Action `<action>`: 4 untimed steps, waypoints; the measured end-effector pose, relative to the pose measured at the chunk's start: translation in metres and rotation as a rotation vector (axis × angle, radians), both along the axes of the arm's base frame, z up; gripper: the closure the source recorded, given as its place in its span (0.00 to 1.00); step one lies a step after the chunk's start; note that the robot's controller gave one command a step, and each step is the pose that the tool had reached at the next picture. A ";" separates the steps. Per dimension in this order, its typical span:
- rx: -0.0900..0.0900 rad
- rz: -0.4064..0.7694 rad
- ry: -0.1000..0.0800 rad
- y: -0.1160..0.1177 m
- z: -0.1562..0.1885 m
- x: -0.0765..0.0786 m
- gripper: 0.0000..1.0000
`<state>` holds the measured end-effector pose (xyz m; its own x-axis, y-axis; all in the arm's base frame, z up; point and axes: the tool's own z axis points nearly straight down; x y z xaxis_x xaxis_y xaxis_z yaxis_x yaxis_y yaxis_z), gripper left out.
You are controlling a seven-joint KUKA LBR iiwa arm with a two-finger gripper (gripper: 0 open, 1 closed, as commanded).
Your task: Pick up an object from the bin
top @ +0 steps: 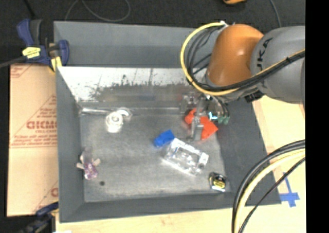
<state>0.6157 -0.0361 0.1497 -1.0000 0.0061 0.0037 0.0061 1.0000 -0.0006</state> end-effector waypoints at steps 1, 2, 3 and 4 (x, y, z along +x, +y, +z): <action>0.000 -0.119 -0.015 -0.095 -0.078 0.015 0.00; 0.001 -0.277 -0.013 -0.080 -0.048 0.011 0.00; 0.000 -0.594 -0.014 -0.096 -0.049 0.011 0.00; 0.001 -0.686 -0.009 -0.084 -0.080 0.021 0.00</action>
Offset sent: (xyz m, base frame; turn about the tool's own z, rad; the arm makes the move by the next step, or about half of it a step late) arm 0.0128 -0.0904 -0.0797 0.1099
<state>0.6364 -0.1202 0.0697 -0.7699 0.6382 -0.0046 0.6382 0.7699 0.0030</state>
